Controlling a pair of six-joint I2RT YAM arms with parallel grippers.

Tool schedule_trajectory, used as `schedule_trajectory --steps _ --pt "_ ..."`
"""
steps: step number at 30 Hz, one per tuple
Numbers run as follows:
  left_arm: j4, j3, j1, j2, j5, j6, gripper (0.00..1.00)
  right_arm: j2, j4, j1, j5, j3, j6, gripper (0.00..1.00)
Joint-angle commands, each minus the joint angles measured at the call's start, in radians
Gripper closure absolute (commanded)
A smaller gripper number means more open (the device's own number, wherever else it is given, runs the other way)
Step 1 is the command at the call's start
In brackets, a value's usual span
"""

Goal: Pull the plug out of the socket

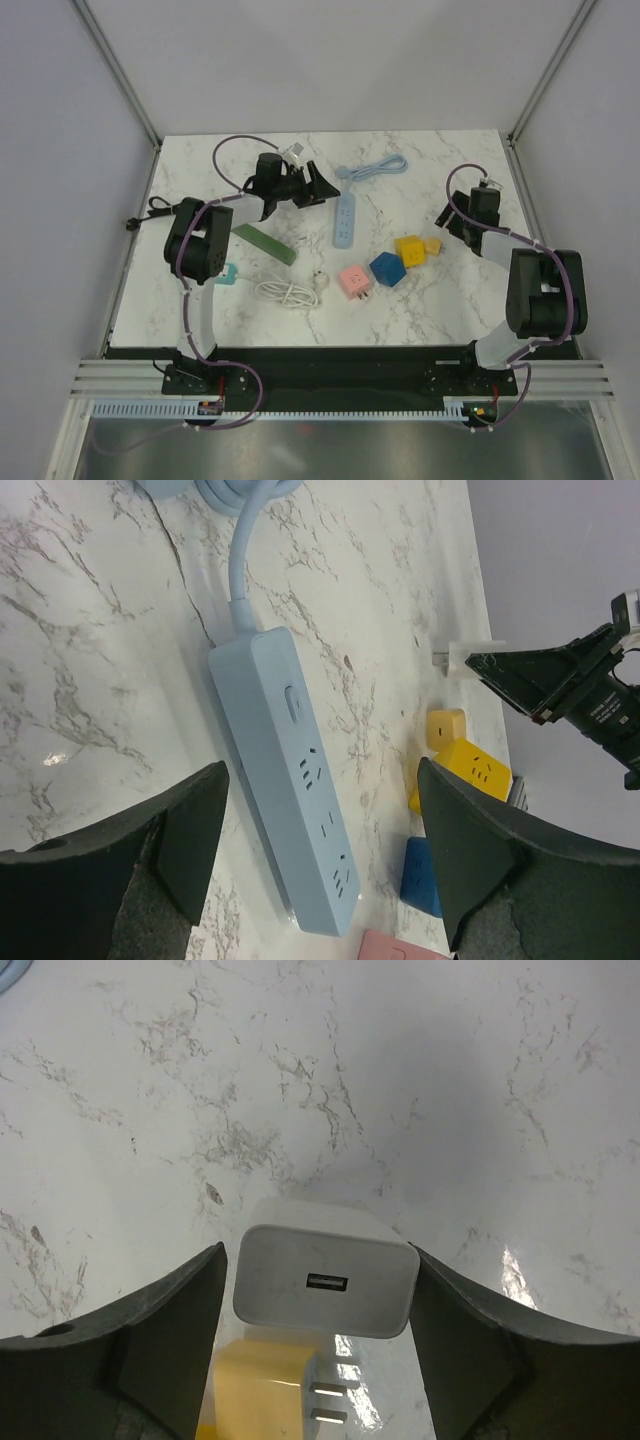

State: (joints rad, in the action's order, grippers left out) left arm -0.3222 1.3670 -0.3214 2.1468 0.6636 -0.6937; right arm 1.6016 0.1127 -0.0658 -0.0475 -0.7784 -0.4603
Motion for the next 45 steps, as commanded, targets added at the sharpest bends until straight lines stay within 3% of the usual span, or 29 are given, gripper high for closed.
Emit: schedule_trajectory --steps 1,9,17,23,30,34,40,45 --pt "-0.069 -0.032 -0.001 -0.065 0.008 0.048 0.17 -0.046 0.010 -0.018 0.044 0.001 -0.008 0.19" --pt "-0.094 -0.032 0.002 -0.062 0.037 0.037 0.17 -0.109 -0.068 -0.052 0.020 -0.007 0.002 0.04" --pt "-0.109 -0.042 0.004 -0.062 0.050 0.031 0.17 -0.180 -0.110 -0.052 0.044 -0.005 0.003 0.04" --pt "-0.155 -0.150 0.004 -0.152 0.050 0.040 0.17 -0.285 -0.165 -0.051 0.092 -0.004 -0.009 0.02" --pt "-0.325 -0.429 -0.001 -0.378 0.056 -0.078 0.18 -0.433 -0.225 0.036 0.147 0.019 -0.008 0.02" --pt "-0.413 -0.610 -0.037 -0.601 0.028 -0.138 0.18 -0.485 -0.255 0.128 0.173 0.036 -0.020 0.02" --pt "-0.408 -0.922 -0.090 -0.954 -0.082 -0.196 0.17 -0.606 -0.228 0.265 0.158 0.145 -0.075 0.02" --pt "-0.229 -1.057 -0.090 -1.351 -0.122 -0.193 0.17 -0.721 -0.194 0.273 0.205 0.255 -0.115 0.02"
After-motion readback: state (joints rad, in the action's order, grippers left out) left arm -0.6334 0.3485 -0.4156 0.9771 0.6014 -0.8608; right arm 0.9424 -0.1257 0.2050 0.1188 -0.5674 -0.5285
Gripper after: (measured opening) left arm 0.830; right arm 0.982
